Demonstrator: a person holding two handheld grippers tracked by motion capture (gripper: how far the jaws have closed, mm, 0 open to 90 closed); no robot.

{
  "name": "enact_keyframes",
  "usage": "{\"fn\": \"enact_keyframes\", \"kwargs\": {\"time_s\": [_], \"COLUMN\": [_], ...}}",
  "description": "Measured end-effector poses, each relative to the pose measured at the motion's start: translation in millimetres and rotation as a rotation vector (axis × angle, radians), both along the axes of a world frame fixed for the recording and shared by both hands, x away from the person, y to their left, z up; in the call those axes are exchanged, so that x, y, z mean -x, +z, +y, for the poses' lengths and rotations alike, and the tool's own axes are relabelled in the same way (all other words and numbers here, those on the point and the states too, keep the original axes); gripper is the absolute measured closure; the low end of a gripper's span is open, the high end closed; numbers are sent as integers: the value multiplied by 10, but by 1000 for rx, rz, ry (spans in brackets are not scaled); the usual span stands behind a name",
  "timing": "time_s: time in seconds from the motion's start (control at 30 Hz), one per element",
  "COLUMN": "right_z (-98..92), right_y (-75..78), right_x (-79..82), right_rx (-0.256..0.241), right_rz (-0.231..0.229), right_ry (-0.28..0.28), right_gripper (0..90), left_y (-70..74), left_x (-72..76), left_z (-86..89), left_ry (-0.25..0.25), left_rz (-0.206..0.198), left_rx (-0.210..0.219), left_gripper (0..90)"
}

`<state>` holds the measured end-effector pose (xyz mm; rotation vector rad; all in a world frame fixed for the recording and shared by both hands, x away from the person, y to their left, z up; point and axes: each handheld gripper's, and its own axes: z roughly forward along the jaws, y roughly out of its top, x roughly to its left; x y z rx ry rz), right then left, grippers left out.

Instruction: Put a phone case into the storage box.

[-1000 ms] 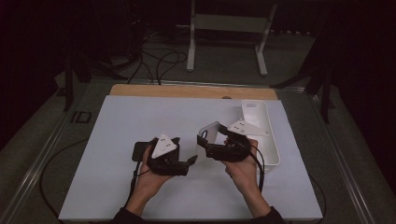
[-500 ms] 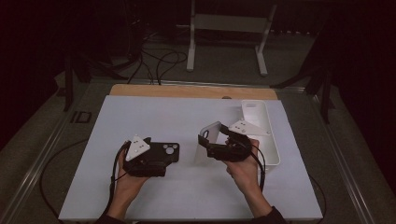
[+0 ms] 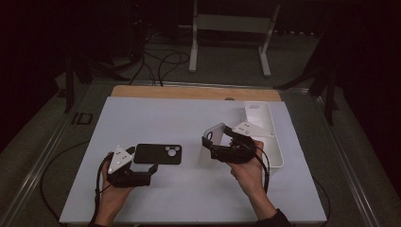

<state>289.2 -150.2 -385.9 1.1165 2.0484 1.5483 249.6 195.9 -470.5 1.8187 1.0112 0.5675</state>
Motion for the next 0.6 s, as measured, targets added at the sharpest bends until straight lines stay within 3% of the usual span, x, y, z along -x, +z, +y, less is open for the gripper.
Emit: {"fn": "enact_keyframes", "kwargs": {"time_s": [0.23, 0.6], "right_z": [7, 18], "right_y": [23, 76], "right_x": [-14, -45], "right_rx": [7, 23], "right_rz": [-2, -4], "right_ry": [-1, -1], "right_gripper": [170, 170], "left_y": [-92, -191], "left_x": [77, 112], "left_z": [137, 248], "left_ry": [44, 74], "left_rz": [10, 13], "left_rx": [-32, -33], "left_gripper": [0, 0]}}
